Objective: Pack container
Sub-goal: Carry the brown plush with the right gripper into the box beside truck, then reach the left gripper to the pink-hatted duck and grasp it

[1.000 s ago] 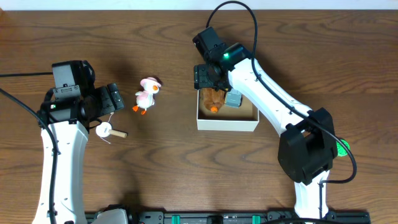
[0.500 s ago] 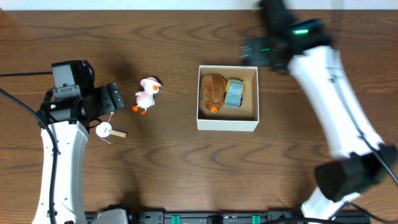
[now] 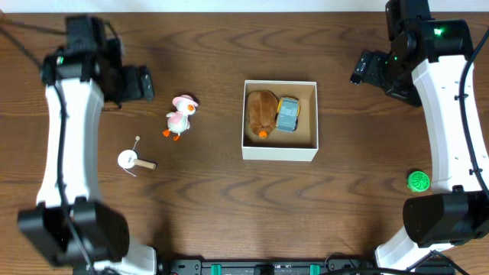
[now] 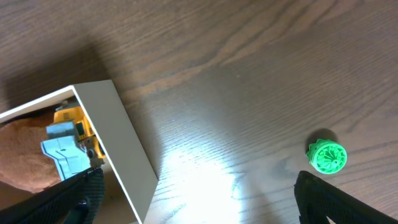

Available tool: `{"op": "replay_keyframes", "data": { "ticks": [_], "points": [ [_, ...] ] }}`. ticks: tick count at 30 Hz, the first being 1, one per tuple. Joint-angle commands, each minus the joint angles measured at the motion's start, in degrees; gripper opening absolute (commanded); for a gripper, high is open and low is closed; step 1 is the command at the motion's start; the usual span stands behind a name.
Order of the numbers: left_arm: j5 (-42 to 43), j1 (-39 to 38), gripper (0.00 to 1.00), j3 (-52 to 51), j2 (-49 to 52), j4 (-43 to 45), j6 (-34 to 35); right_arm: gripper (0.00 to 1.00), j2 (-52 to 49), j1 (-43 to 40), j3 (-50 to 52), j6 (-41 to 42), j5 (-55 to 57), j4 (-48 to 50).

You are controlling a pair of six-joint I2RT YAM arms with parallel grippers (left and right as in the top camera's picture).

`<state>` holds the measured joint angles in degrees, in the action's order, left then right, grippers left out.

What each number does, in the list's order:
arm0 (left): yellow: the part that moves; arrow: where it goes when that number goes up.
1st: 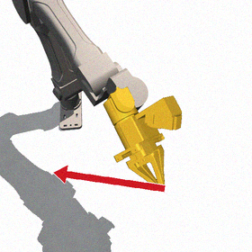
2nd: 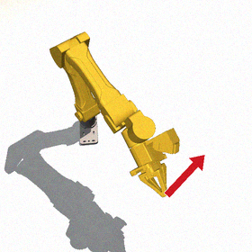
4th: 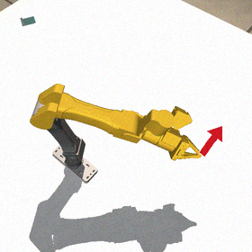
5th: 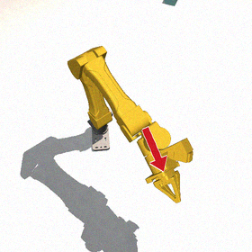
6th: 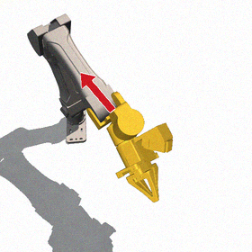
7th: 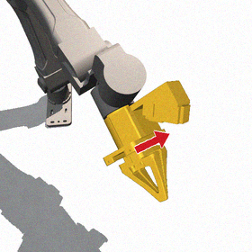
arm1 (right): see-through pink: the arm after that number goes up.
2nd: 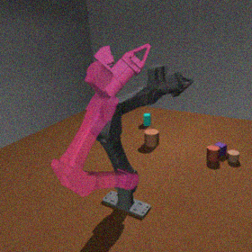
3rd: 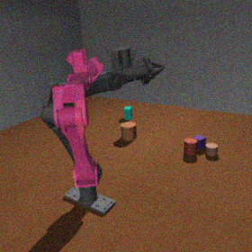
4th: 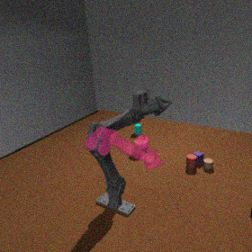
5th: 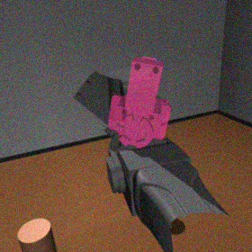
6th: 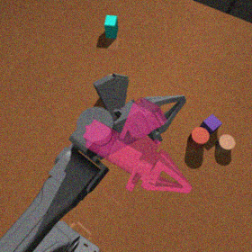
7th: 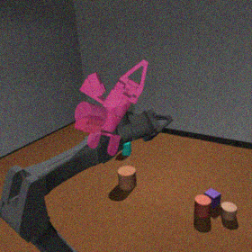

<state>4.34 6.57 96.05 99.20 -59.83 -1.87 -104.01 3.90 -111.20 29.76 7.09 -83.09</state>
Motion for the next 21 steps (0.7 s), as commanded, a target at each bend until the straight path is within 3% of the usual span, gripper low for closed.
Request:
{"op": "replay_keyframes", "data": {
  "ticks": [1,7,21],
  "points": [
    [0.42,-1.55,0.98,2.51,5.31,-0.28,-3.56,0.99,-0.31,-2.01,0.33,0.83,0.02,-0.07],
    [-0.83,-5.57,0.98,2.49,10.56,-0.76,-8.0,0.99,-0.31,-5.38,0.33,-0.66,-0.48,-0.28],
    [-2.19,-7.69,0.98,1.09,20.5,-3.37,-7.98,0.99,-0.31,-6.36,0.33,-1.11,-0.48,-0.44]
  ]
}}
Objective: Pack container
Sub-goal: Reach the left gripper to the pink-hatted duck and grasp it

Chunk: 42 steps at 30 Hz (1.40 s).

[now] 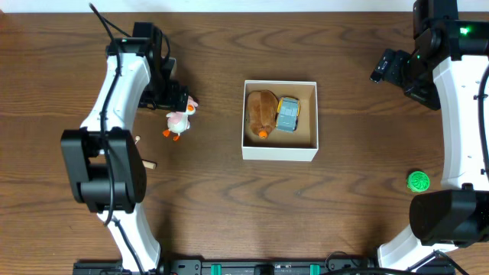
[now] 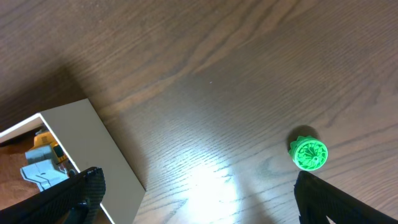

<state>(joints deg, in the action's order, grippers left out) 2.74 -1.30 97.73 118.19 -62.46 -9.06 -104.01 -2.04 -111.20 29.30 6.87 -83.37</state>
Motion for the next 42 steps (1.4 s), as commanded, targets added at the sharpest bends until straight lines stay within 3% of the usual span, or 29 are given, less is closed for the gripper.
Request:
{"op": "replay_keyframes", "data": {
  "ticks": [1,40,42],
  "points": [
    [-0.59,0.17,0.98,-0.85,1.81,-0.72,-0.79,0.99,-0.31,-0.42,0.33,-0.68,-0.26,-0.15],
    [0.87,-4.02,0.99,-10.29,2.4,10.58,-2.73,0.99,-0.28,-0.42,0.33,-1.77,-0.26,-2.23],
    [0.87,-4.02,0.92,-10.29,2.4,10.58,-2.73,0.99,-0.28,-0.42,0.33,-1.77,-0.26,-2.34]
  ]
}}
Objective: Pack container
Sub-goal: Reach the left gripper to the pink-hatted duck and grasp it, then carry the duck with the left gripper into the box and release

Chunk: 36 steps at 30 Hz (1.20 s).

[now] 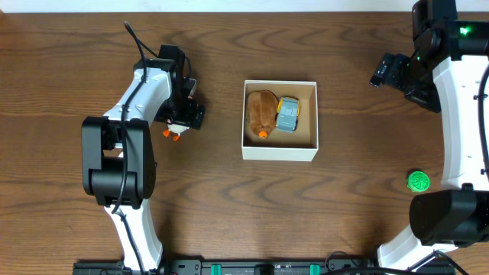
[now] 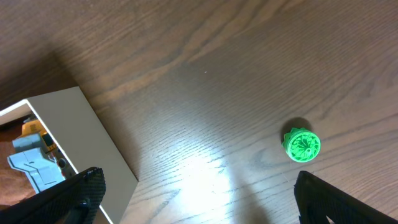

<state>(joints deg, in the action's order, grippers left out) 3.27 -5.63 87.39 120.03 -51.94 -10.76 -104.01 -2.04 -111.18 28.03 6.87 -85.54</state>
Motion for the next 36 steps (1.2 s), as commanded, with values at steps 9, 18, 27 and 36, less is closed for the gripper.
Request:
{"op": "replay_keyframes", "data": {
  "ticks": [9,18,27,36],
  "points": [
    [0.35,0.31,0.64,0.04,0.57,0.02,-1.03,0.99,-0.28,-0.42,0.31,-0.5,-0.26,-0.68],
    [0.33,0.31,0.3,0.31,0.52,0.04,-1.03,0.99,-0.28,-0.42,0.31,-0.5,-0.26,-0.63],
    [0.15,0.31,0.06,3.48,-1.38,0.0,-1.03,0.99,-0.28,-0.42,0.31,-0.5,-0.26,-0.66],
    [0.2,-0.63,0.06,6.29,-11.98,0.22,-1.09,0.99,-0.28,-0.42,0.31,-0.48,-0.24,-0.59]
  ]
}}
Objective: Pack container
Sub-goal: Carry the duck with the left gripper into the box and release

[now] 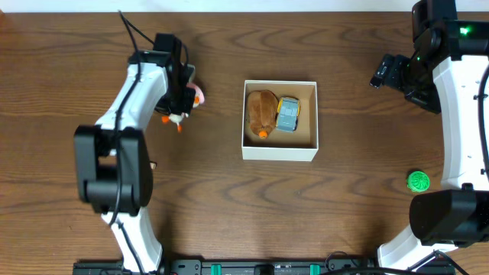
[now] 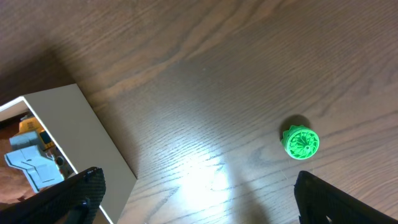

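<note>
A white and pink toy duck [image 1: 196,95] with orange feet hangs tilted in my left gripper [image 1: 183,101], which is shut on it left of the box. The white open box [image 1: 280,152] stands mid-table and holds a brown plush [image 1: 261,111] and a blue and yellow toy car [image 1: 288,113]. In the right wrist view the box corner [image 2: 93,149] and the car [image 2: 31,155] show at the left. My right gripper [image 2: 199,199] is open over bare wood at the far right, with nothing between its fingers.
A green ribbed round piece [image 1: 417,181] lies on the table near the right edge, below the right arm; the right wrist view shows the green piece [image 2: 301,141] too. The left arm's links cover the table at the left.
The left gripper, then down over the duck on the table, now holds it a little farther back, tilted with its head toward the box. The right arm has hardly moved.
The duck first stood alone left of the box, with the left arm far left and the right gripper near the box. Then the left gripper was beside the duck and the right arm farther right. Then the gripper covered the duck; now it holds it.
</note>
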Available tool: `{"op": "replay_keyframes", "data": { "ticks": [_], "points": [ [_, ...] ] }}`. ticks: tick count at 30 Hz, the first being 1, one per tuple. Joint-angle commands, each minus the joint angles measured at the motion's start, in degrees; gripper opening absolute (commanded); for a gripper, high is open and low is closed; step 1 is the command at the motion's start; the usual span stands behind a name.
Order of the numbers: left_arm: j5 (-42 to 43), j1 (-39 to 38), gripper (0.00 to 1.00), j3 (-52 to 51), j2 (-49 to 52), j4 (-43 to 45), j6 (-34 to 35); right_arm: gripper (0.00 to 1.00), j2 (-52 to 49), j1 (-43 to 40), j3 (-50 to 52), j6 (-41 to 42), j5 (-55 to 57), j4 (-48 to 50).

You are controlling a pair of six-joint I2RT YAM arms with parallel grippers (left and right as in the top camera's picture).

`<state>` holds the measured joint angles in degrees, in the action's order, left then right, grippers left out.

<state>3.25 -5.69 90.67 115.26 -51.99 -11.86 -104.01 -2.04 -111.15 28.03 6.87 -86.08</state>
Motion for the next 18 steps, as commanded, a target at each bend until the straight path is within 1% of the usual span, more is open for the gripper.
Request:
{"op": "replay_keyframes", "data": {
  "ticks": [1,5,8,14,18],
  "points": [
    [0.26,-1.11,0.06,3.02,-8.9,0.26,-0.26,0.99,-0.28,-0.42,0.28,-0.48,-0.24,0.02],
    [1.42,-4.39,0.06,3.02,-13.38,0.42,-1.92,0.99,-0.28,-0.42,0.28,-0.46,-0.24,0.63],
    [4.87,-8.28,0.06,3.02,-14.71,0.48,-5.03,0.99,-0.28,-0.39,0.28,-0.46,-0.26,1.03],
    [5.77,-17.88,0.06,2.95,-13.53,0.5,-9.35,0.99,-0.28,-0.39,0.28,-0.46,-0.24,1.01],
    [5.75,-22.56,0.06,2.71,-11.69,0.63,-9.55,0.99,-0.28,-0.42,0.28,-0.46,-0.26,1.01]
  ]
}}
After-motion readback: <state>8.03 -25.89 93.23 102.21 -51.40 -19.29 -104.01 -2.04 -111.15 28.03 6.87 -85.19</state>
